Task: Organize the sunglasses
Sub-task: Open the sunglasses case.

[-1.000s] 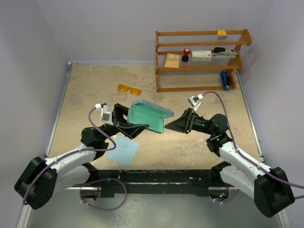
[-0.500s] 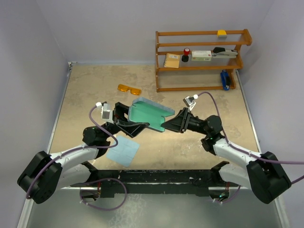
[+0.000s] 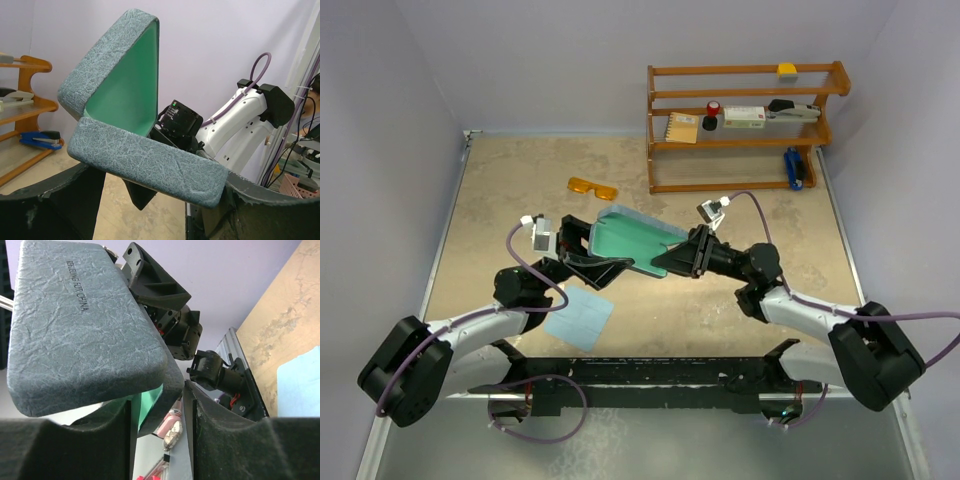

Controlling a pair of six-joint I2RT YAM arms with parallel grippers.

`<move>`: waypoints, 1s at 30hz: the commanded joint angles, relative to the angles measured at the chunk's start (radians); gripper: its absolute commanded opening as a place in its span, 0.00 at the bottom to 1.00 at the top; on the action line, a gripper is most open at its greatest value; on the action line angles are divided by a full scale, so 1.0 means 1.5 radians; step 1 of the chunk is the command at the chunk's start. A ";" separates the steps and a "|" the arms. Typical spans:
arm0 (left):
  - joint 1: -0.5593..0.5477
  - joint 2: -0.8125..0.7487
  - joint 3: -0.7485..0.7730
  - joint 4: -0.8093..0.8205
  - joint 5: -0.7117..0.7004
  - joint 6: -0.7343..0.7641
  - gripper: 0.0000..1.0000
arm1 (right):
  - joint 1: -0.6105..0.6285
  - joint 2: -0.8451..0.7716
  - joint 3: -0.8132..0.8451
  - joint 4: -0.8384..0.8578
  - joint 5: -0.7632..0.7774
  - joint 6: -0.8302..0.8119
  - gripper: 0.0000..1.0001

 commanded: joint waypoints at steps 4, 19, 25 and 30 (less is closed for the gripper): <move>0.005 -0.001 0.015 0.071 -0.006 -0.010 0.00 | 0.015 0.015 0.030 0.099 0.024 0.031 0.29; 0.005 -0.018 0.013 0.009 -0.014 0.016 0.14 | 0.021 0.028 0.035 0.159 0.031 0.066 0.02; 0.006 -0.074 0.010 -0.128 -0.077 0.064 0.47 | 0.021 0.019 0.044 0.147 0.029 0.060 0.01; 0.009 -0.093 -0.004 -0.158 -0.106 0.087 0.50 | 0.021 0.023 0.044 0.144 0.024 0.059 0.00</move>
